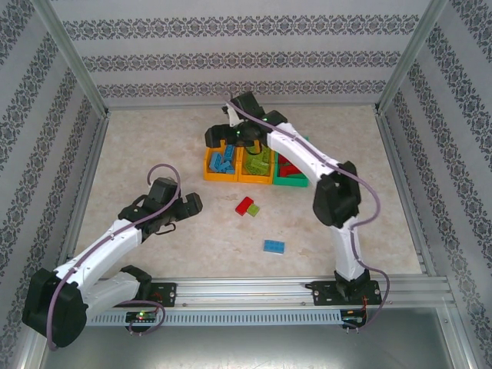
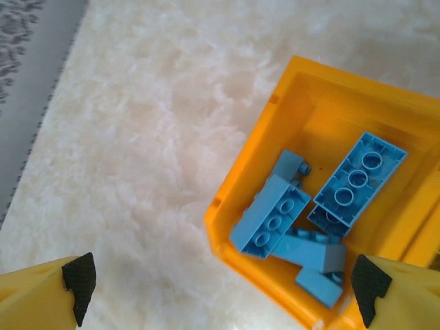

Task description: Sort the legos into containers by color

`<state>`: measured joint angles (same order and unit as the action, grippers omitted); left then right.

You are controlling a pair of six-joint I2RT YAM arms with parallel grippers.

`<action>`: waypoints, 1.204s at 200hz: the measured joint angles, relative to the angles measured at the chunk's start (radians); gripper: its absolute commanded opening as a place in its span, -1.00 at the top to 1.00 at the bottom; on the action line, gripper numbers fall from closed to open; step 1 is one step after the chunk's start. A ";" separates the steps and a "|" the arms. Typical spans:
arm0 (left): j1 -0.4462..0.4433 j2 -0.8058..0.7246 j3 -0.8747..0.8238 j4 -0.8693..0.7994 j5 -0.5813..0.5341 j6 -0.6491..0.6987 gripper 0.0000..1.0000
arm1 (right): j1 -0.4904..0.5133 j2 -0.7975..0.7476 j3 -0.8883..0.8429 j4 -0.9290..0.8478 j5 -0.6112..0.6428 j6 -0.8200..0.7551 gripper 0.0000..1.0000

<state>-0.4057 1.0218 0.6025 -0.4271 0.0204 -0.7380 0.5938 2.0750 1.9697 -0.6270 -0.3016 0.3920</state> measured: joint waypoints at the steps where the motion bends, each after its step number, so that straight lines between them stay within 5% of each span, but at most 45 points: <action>1: -0.001 0.000 0.000 0.000 -0.001 0.000 -1.00 | 0.000 -0.005 -0.005 0.001 -0.001 -0.002 -0.96; 90: -0.034 0.051 0.031 0.013 -0.033 0.010 -0.99 | 0.104 -0.609 -0.905 -0.099 0.158 -0.446 -0.96; 136: -0.034 0.074 0.035 0.013 -0.052 0.030 -0.99 | 0.217 -0.692 -0.983 -0.182 0.235 -0.625 -0.91; 241: -0.034 0.065 0.039 0.012 -0.078 0.025 -0.99 | 0.298 -0.516 -1.055 -0.161 0.251 -0.725 -0.65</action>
<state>-0.4393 1.0866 0.6418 -0.4152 -0.0578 -0.7132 0.8917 1.5593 0.9146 -0.7879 -0.0505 -0.3332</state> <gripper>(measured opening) 0.997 0.844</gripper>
